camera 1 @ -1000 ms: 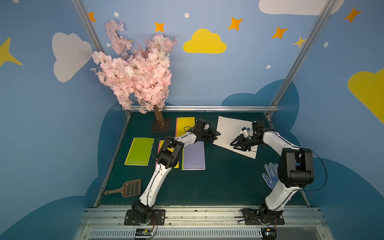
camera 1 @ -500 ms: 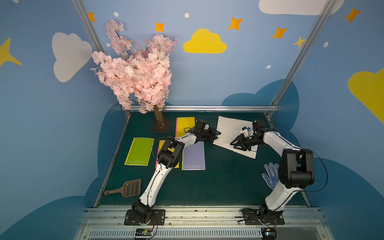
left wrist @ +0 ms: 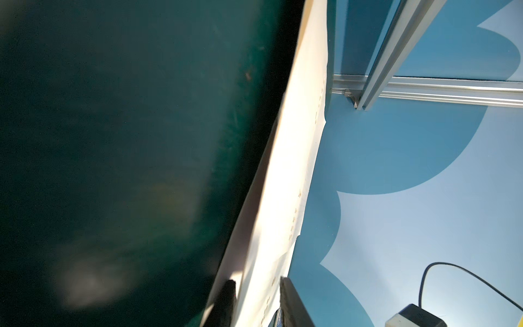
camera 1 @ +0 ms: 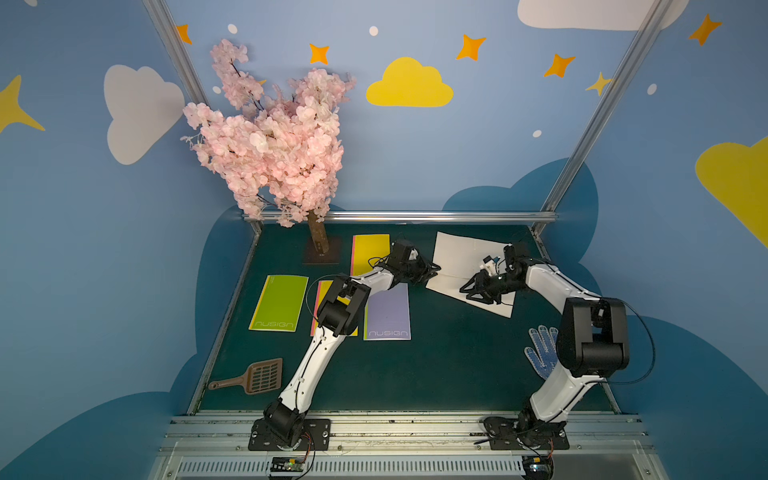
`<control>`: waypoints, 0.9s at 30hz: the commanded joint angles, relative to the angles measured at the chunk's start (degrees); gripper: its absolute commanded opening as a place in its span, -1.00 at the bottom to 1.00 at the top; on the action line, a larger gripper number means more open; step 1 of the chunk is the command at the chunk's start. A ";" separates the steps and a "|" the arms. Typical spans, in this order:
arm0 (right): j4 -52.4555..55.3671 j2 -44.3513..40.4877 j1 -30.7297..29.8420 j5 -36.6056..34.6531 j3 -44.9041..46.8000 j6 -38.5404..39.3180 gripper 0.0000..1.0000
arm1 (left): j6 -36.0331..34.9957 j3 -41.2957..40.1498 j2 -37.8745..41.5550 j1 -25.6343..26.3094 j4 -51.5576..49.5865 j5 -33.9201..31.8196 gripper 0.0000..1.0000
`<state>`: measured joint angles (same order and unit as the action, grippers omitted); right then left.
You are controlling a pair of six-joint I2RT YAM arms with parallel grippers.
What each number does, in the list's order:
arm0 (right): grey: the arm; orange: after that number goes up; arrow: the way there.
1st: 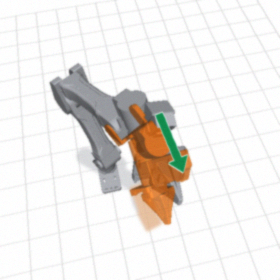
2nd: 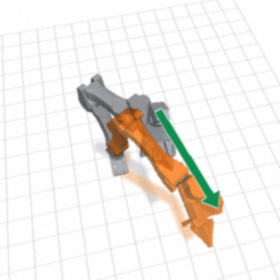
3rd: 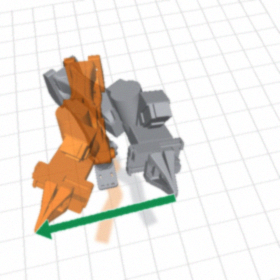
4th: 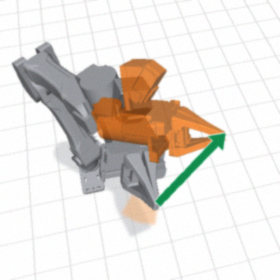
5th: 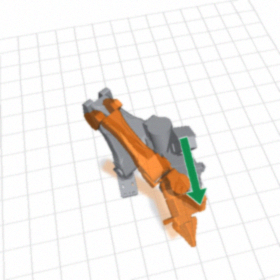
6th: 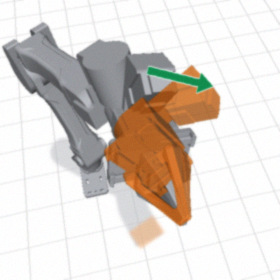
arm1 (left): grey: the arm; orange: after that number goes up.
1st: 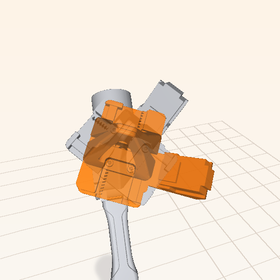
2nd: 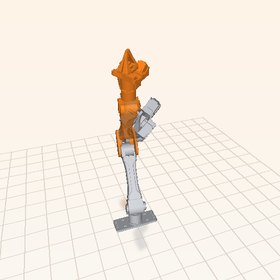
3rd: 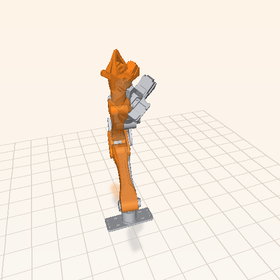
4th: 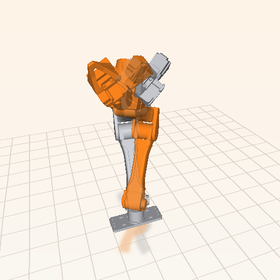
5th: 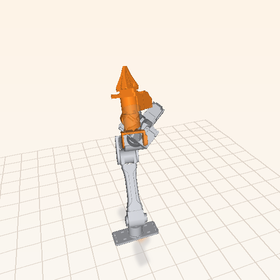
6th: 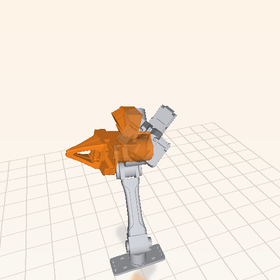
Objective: Close the notebook
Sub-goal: Close the notebook at the center of the board.
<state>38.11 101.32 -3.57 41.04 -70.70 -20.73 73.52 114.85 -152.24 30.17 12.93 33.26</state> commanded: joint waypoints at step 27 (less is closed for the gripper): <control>-0.94 -3.80 -0.34 -0.74 2.08 -0.49 -0.20 | -7.06 -5.84 7.14 -0.82 0.12 1.96 -0.91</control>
<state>37.08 99.77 -3.57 40.95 -69.28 -20.99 67.75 110.45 -148.99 29.63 12.34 34.20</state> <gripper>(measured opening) 0.402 0.051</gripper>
